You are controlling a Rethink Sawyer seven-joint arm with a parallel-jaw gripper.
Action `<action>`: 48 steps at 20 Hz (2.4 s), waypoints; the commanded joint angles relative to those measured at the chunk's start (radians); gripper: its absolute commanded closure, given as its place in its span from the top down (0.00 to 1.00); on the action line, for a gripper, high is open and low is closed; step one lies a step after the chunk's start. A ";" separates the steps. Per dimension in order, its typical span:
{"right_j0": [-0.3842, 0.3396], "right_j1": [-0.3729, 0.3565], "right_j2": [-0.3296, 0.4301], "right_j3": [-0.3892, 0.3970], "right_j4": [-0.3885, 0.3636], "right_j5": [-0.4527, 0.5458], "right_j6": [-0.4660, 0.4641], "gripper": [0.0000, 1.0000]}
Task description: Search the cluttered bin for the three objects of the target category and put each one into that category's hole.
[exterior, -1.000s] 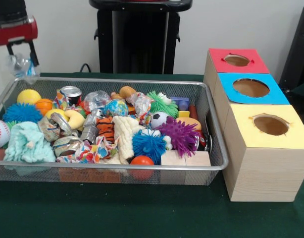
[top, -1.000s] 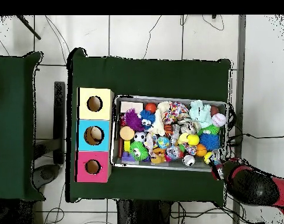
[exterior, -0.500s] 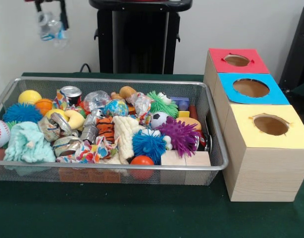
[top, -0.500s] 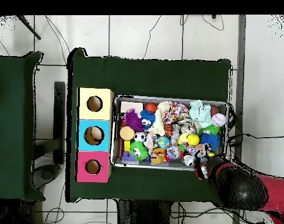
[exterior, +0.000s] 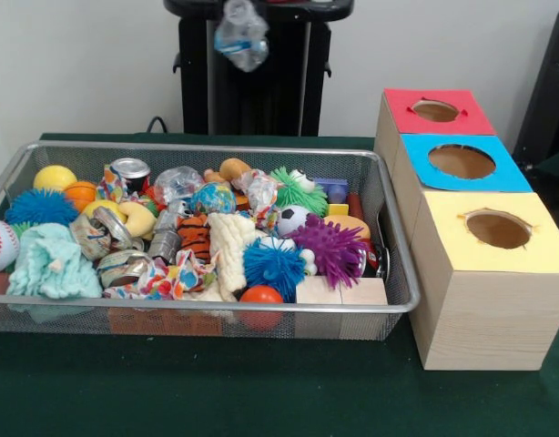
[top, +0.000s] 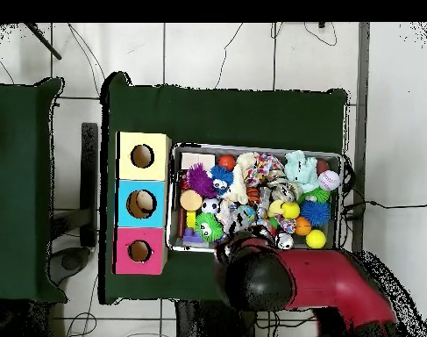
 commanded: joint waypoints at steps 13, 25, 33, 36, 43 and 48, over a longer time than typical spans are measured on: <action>0.294 -0.010 -0.291 0.111 0.051 -0.124 0.645 0.00; 0.541 0.076 -0.420 0.076 0.091 -0.207 0.849 0.00; 0.643 0.119 -0.495 0.065 0.133 -0.249 0.872 0.00; 0.671 0.155 -0.507 0.061 0.139 -0.287 0.881 0.00; 0.672 0.238 -0.464 0.068 0.167 -0.360 0.837 0.00; 0.678 0.333 -0.460 0.046 0.161 -0.436 0.829 0.00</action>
